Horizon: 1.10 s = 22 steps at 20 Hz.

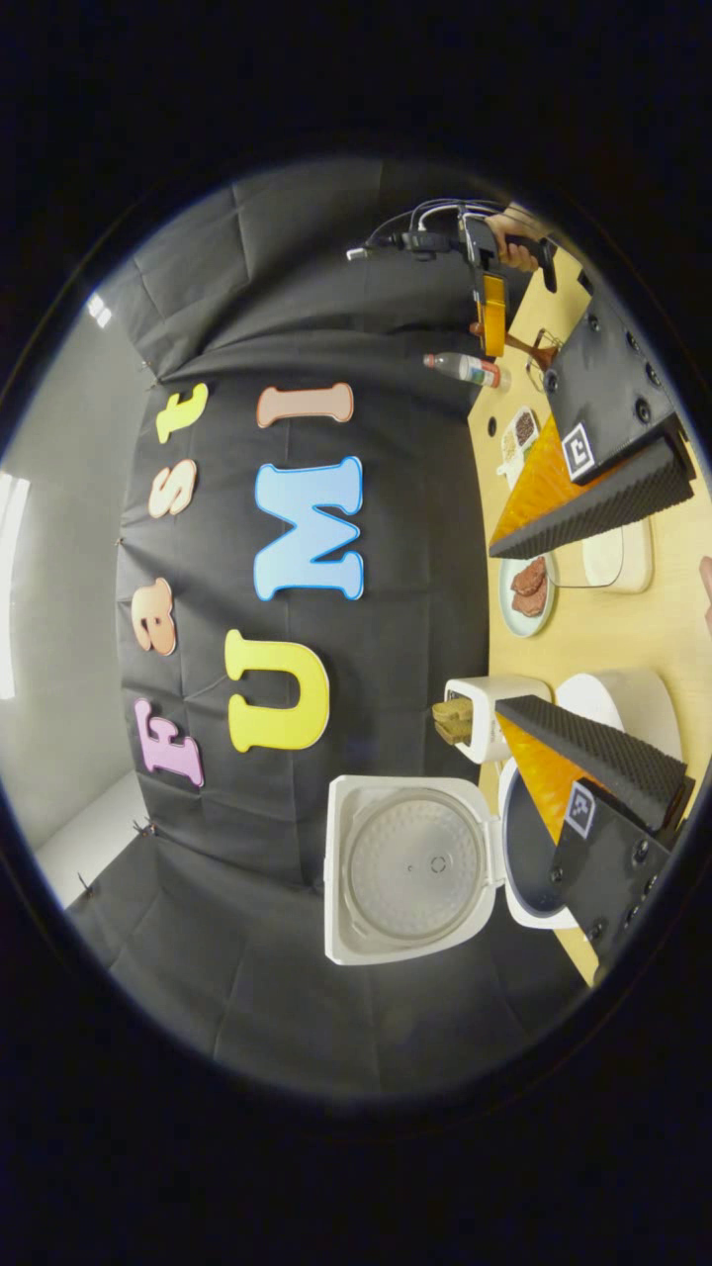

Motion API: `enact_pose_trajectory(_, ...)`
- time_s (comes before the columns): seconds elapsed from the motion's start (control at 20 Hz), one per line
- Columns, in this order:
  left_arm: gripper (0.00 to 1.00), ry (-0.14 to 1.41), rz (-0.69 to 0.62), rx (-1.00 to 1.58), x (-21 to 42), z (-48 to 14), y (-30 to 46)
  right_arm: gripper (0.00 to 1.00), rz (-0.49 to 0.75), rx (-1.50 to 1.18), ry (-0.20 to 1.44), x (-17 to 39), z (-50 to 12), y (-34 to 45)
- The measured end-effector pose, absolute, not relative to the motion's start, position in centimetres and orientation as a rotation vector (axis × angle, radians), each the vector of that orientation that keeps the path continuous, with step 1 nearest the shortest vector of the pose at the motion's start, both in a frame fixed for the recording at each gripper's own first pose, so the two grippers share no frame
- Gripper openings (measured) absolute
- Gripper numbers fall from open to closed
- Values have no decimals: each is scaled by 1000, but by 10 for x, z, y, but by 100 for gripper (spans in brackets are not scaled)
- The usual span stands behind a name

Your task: Close the left gripper, press the button to open the rice cooker; take a wooden spoon from the chopstick holder with the right hand, scoop a spoonful of rice and pour it into the rice cooker, then put the wooden spoon back into the chopstick holder.

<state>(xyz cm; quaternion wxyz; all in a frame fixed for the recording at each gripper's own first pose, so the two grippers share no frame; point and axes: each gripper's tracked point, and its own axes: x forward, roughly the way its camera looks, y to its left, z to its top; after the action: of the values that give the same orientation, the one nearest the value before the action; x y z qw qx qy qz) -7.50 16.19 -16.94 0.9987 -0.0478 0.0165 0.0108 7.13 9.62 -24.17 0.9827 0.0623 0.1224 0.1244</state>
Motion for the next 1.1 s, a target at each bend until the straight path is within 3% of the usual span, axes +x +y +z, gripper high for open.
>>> enact_pose_trajectory(0.65, 96, 10, 11, -64, -82, -164, 152, 10, 242, 107, 171, 68, -162, 116)
enact_pose_trajectory(1.1, 96, -14, 4, -62, -88, -155, 151, 10, 377, 176, 115, 76, -98, 201)
